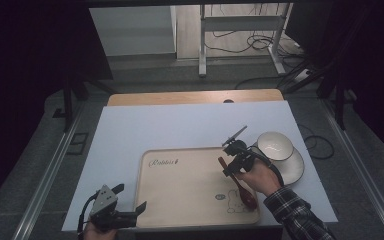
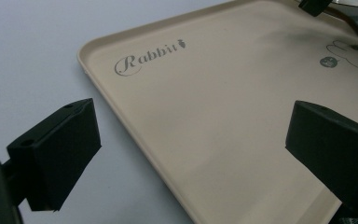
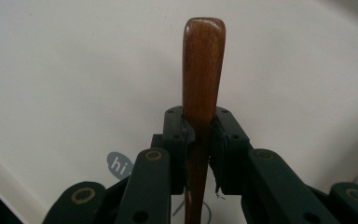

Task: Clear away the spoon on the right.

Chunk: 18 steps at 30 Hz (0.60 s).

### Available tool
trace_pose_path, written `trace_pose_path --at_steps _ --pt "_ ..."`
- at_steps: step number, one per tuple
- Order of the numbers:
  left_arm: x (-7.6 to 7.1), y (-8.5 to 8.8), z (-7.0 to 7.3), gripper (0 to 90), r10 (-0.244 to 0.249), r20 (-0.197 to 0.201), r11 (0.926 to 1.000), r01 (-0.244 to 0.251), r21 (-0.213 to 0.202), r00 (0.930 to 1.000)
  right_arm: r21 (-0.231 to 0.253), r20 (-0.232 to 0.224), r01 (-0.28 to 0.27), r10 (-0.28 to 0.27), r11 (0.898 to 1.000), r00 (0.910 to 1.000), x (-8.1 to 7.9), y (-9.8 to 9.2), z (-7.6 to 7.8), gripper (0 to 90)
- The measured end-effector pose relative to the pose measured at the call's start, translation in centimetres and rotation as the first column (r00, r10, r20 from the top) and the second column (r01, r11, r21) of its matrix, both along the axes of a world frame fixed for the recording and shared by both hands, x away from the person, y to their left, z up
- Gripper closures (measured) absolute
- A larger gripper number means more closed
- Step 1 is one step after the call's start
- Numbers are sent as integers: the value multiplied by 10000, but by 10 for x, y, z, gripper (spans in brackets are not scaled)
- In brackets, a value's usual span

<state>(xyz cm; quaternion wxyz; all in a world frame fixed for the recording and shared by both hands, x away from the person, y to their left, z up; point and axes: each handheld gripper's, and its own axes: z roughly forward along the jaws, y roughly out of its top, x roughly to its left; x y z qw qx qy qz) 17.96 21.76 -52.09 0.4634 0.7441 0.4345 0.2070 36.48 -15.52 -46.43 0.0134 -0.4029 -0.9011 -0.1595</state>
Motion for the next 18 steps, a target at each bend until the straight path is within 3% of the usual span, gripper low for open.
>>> trace_pose_path --at_steps 8,12,18 --pt "0 0 0 29 -3 -8 10000 3 8 10000 37 130 -80 80 10000 9999 3 -2 -16 746" --pt "0 0 0 29 -36 -12 10000 36 65 10000 113 592 -223 216 9997 9980 0 -5 -11 677" --pt "0 0 0 29 -31 -3 10000 31 70 10000 364 1390 -573 518 9977 9889 -10 -10 1 710"
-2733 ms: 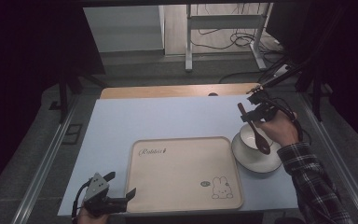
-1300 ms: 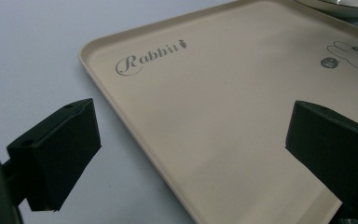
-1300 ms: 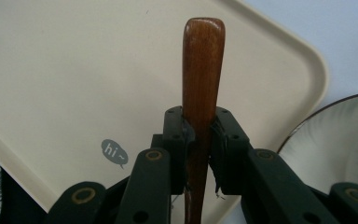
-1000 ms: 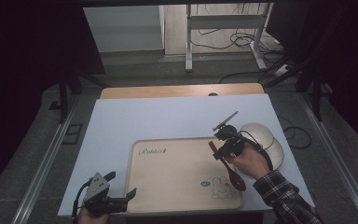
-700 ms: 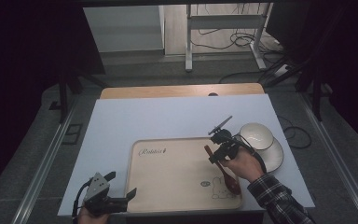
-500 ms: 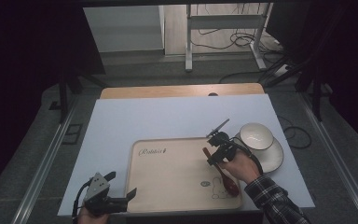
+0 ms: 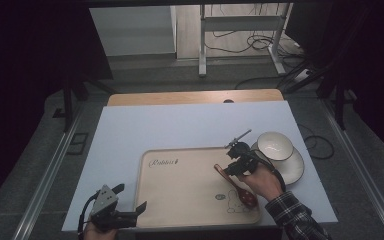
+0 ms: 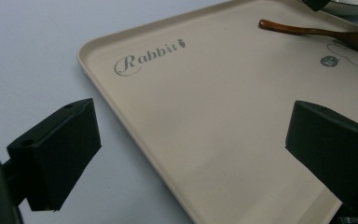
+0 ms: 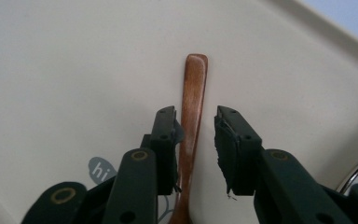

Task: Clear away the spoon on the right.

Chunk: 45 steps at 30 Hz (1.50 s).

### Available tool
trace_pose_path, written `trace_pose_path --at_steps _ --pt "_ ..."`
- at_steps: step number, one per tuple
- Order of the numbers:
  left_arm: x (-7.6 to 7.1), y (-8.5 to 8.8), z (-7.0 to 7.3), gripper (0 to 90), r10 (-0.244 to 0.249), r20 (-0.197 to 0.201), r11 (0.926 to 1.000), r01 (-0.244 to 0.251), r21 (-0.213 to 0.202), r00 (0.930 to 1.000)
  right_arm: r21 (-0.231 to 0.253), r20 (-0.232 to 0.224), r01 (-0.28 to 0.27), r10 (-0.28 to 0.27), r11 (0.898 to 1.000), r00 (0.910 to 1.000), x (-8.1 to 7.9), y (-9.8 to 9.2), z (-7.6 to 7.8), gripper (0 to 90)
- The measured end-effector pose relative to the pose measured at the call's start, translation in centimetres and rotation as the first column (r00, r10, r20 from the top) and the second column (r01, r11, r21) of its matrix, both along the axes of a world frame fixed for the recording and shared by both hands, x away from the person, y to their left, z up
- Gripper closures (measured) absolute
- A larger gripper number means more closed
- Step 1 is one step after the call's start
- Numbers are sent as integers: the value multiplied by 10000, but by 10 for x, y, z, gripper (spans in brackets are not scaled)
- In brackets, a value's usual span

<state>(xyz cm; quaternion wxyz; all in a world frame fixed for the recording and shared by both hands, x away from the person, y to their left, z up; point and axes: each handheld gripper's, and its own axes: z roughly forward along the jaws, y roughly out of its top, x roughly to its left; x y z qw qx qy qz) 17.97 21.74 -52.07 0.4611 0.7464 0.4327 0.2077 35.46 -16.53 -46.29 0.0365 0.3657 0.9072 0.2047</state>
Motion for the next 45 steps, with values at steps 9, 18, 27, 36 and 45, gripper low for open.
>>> trace_pose_path --at_steps 9,18,27,36,45 --pt "0 0 0 29 38 39 10000 -38 -60 10000 329 1154 -723 681 9968 9910 -17 1 -1 882" --pt "0 1 1 29 25 42 10000 -25 -25 10000 987 1482 -976 824 9903 9855 -27 0 -13 899" --pt "-1 1 1 30 -13 76 10000 14 -24 10000 929 1521 -1102 953 9896 9838 -31 -2 -31 897" --pt "0 2 1 31 11 93 10000 -10 -48 10000 865 1306 -775 658 9932 9893 -24 -10 -40 898" --pt "0 2 1 31 7 89 10000 -6 -37 10000 893 1399 -338 210 9954 9899 -18 -23 -41 897"
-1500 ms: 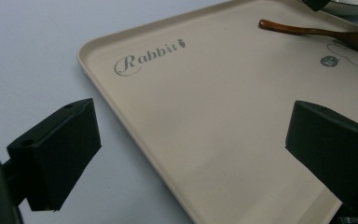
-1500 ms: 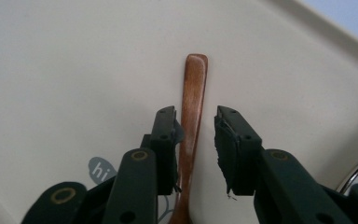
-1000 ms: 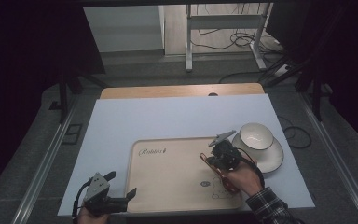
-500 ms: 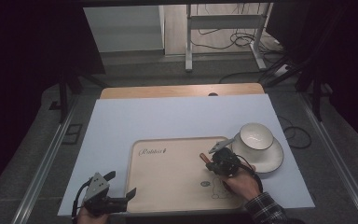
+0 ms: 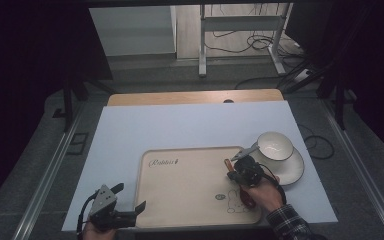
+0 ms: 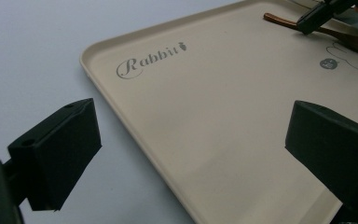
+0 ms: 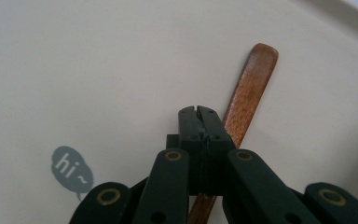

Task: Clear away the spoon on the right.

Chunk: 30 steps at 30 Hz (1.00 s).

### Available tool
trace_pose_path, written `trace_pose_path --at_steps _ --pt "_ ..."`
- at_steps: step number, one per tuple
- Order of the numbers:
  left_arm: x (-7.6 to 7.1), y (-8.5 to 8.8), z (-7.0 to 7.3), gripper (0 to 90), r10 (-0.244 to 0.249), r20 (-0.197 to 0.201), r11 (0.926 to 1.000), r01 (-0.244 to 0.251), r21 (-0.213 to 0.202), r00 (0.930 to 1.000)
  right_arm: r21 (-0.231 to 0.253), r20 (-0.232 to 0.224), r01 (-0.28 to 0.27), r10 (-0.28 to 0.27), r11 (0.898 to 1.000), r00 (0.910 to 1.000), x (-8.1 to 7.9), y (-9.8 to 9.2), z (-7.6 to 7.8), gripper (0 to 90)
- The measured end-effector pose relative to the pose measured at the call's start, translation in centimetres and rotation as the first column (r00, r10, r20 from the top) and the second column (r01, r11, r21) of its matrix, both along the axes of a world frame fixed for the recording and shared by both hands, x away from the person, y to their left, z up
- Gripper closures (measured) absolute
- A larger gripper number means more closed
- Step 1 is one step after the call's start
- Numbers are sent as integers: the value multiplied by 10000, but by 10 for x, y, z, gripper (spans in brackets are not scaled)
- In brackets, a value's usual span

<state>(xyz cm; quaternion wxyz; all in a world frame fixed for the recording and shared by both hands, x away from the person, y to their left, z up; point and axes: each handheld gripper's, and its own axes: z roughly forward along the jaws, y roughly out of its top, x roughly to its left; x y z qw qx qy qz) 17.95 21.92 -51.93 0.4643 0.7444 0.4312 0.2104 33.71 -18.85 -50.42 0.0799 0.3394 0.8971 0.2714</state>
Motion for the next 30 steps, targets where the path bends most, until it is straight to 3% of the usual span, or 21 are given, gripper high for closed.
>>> trace_pose_path --at_steps 12,30 --pt "0 0 0 32 -10 0 10000 10 53 10000 50 -49 498 -497 9987 9987 7 -15 0 895" --pt "0 0 0 32 25 16 10000 -25 -1 10000 192 196 478 -481 9987 9986 5 -15 4 804"
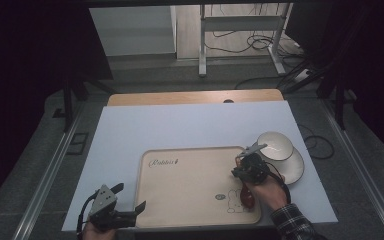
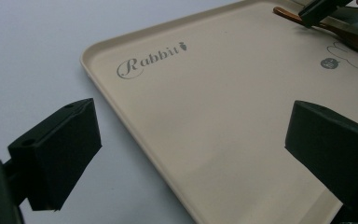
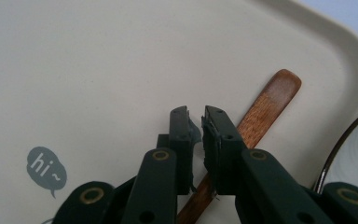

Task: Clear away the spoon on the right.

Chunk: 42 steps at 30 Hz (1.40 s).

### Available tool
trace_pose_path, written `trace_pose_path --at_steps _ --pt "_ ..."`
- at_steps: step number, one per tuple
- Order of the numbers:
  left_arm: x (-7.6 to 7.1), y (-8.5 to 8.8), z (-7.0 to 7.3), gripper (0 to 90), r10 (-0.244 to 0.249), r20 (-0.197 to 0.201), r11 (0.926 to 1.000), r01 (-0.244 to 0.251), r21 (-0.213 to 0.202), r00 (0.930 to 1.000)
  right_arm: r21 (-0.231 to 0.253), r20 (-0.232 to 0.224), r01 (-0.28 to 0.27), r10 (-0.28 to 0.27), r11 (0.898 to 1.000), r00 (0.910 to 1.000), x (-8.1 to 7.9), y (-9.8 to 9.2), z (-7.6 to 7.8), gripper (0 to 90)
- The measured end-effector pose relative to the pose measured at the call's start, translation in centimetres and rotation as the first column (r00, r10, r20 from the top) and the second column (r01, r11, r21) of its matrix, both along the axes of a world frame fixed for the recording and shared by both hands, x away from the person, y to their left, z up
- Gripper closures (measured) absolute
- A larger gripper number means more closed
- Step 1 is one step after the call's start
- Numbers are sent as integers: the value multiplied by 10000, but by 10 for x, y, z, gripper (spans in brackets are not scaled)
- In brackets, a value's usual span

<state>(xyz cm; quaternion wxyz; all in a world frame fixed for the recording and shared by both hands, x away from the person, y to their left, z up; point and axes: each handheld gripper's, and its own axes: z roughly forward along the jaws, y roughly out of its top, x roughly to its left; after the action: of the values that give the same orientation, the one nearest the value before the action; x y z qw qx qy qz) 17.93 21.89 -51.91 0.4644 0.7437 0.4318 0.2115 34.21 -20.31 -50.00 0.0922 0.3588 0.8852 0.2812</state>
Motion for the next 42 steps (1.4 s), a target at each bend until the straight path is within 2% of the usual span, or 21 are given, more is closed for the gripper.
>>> trace_pose_path --at_steps 23,27,42 --pt "0 1 0 32 15 -3 10000 -15 -26 10000 339 556 -19 0 9994 9985 -9 0 16 624" --pt "0 1 0 32 15 -5 10000 -15 -24 10000 430 624 69 -96 9991 9980 -11 0 18 572" --pt "0 0 0 32 12 -6 10000 -12 1 10000 483 1462 -59 -13 9988 9893 -22 -1 30 344"
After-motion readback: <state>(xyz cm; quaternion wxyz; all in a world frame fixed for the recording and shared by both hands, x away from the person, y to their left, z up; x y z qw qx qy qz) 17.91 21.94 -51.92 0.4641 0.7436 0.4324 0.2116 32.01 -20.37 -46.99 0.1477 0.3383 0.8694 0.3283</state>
